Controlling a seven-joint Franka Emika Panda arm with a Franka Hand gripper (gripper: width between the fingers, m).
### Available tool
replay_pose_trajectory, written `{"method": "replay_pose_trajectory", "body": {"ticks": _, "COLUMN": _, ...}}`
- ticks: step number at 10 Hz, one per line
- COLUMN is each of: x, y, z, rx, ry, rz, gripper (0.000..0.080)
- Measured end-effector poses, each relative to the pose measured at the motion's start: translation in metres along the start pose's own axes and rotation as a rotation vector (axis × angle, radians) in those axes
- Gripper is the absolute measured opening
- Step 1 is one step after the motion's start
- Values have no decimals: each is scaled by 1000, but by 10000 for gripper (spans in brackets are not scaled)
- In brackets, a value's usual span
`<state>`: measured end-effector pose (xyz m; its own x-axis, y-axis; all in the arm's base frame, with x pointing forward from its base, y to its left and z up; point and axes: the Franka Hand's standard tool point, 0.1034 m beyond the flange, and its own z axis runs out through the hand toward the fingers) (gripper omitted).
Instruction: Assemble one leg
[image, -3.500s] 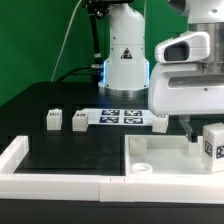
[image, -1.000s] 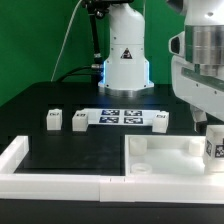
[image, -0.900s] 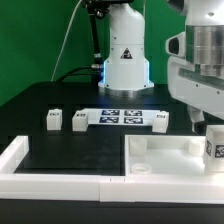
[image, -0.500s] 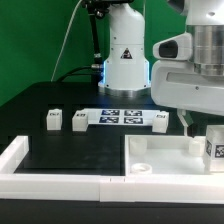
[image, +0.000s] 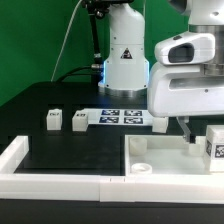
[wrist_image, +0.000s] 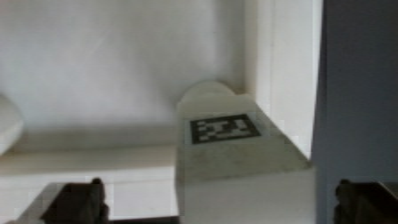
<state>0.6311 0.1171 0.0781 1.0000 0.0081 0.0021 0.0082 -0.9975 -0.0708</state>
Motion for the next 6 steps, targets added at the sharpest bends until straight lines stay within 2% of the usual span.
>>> {"method": "replay_pose_trajectory", "body": {"ticks": 1, "x": 0, "y": 0, "z": 0, "rx": 0, "ry": 0, "rz": 15, "gripper": 535}}
{"method": "replay_pose_trajectory", "body": {"ticks": 2, "x": 0, "y": 0, "z": 0, "rx": 0, "ry": 0, "rz": 22, "gripper": 535}}
{"method": "replay_pose_trajectory", "body": {"ticks": 3, "x": 0, "y": 0, "z": 0, "rx": 0, "ry": 0, "rz": 49, "gripper": 359}}
{"method": "replay_pose_trajectory", "body": {"ticks": 4, "x": 0, "y": 0, "z": 0, "rx": 0, "ry": 0, "rz": 46, "gripper": 291}}
{"method": "replay_pose_trajectory", "body": {"ticks": 6, "x": 0, "y": 0, "z": 0, "rx": 4, "ry": 0, "rz": 226, "gripper": 291}}
